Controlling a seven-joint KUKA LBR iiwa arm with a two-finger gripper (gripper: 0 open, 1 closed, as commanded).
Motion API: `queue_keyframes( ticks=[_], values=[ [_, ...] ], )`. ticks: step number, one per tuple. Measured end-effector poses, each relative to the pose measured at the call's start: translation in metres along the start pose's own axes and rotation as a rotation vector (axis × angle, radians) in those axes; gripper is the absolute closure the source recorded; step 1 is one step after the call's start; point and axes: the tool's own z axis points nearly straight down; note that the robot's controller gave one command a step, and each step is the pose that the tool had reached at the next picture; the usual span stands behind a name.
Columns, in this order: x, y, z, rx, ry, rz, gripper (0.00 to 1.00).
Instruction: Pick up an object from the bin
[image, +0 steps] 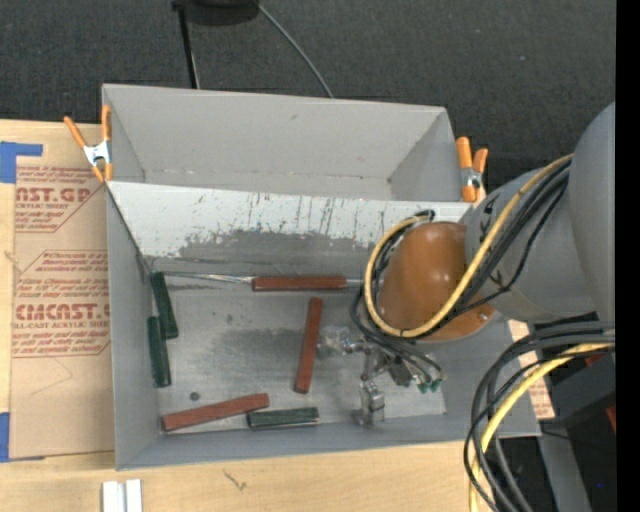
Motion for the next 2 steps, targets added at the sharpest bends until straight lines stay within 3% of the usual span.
queue_keyframes(
  ticks=[2],
  values=[
    [-0.0014,0.0006,-0.0009,-0.001,0.004,0.019,0.0]
  ],
)
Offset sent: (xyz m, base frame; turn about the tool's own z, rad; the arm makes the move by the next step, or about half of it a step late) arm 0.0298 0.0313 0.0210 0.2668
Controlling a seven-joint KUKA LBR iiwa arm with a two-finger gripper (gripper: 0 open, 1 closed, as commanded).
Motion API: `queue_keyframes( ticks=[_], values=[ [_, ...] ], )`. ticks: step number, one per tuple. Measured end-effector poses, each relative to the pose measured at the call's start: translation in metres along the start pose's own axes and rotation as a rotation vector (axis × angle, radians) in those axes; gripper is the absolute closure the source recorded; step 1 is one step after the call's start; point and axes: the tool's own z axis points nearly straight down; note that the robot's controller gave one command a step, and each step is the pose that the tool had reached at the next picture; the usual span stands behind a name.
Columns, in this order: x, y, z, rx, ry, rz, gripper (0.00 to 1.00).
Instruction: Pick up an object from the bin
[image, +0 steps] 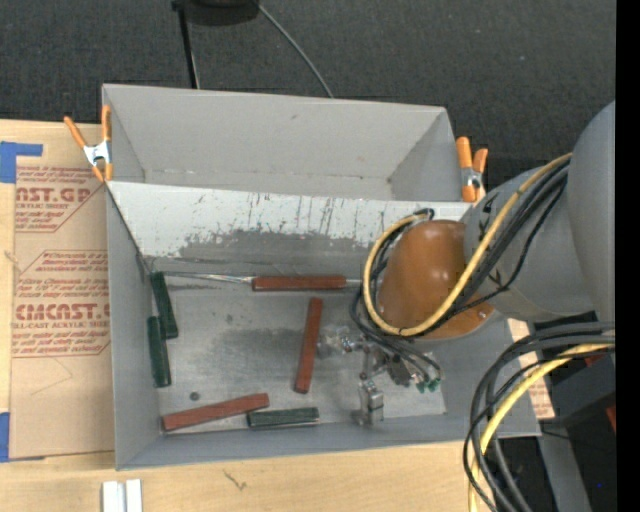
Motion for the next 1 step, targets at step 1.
queue_keyframes(
  ticks=[1],
  values=[
    [-0.0216,0.0267,-0.025,-0.002,0.007,0.192,0.0]
  ],
)
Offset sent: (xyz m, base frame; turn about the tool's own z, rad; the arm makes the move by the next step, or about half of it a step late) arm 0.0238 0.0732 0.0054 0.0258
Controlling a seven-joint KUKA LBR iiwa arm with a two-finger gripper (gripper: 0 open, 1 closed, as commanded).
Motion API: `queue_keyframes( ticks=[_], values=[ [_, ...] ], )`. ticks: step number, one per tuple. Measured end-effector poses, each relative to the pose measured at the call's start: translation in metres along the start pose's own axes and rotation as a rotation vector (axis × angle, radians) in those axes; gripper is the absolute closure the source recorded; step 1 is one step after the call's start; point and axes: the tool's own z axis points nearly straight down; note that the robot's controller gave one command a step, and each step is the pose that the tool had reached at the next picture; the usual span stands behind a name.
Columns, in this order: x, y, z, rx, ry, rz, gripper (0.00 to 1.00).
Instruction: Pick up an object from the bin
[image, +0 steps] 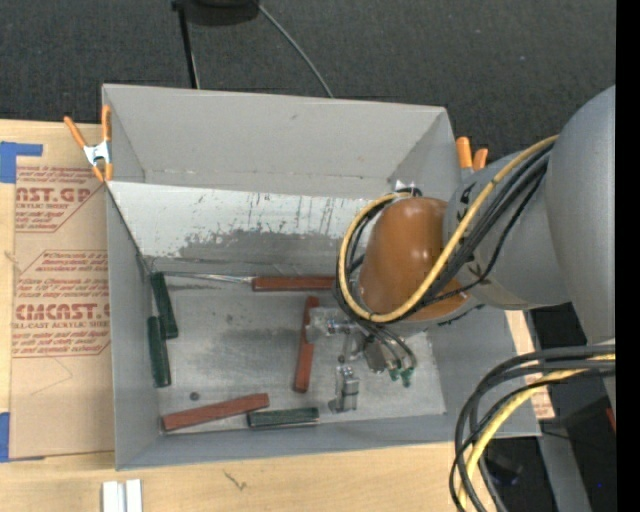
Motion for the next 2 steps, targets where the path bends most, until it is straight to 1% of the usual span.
queue_keyframes(
  ticks=[1,2],
  values=[
    [-0.014,0.029,0.011,0.001,-0.005,-0.142,0.0],
    [-0.026,0.054,0.027,0.0,-0.004,-0.429,1.0]
  ],
)
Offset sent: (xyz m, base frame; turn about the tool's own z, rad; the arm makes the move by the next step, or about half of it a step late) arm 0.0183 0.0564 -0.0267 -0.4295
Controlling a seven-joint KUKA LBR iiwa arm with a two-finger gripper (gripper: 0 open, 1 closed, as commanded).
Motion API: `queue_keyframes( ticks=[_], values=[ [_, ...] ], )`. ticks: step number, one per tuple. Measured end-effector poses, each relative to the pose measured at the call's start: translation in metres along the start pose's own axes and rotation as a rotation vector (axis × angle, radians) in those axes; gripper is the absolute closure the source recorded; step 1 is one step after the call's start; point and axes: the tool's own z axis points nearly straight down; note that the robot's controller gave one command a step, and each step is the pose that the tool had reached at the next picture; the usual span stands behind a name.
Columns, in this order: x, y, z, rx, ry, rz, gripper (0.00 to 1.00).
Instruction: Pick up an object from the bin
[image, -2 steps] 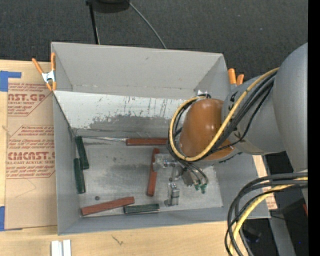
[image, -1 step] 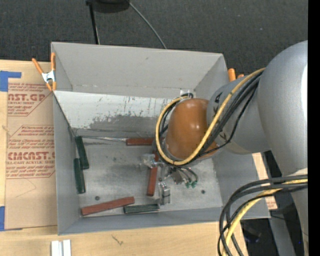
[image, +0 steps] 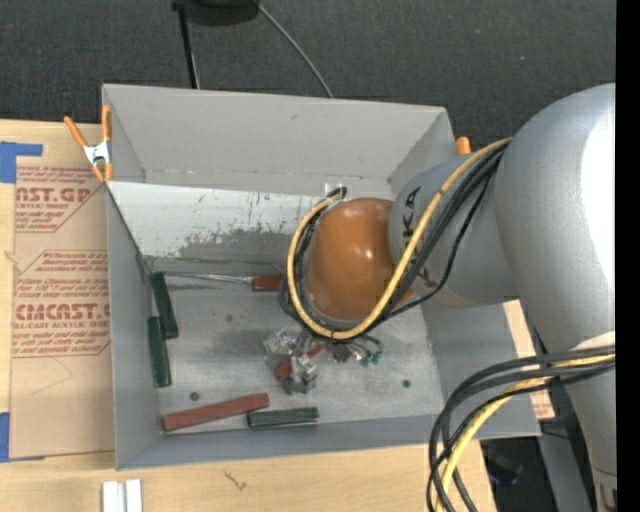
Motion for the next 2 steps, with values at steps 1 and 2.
queue_keyframes(
  ticks=[1,2],
  values=[
    [0.0,0.0,0.0,0.0,0.0,0.0,1.0],
    [-0.03,-0.019,-0.139,0.001,-0.001,-0.003,1.0]
  ],
)
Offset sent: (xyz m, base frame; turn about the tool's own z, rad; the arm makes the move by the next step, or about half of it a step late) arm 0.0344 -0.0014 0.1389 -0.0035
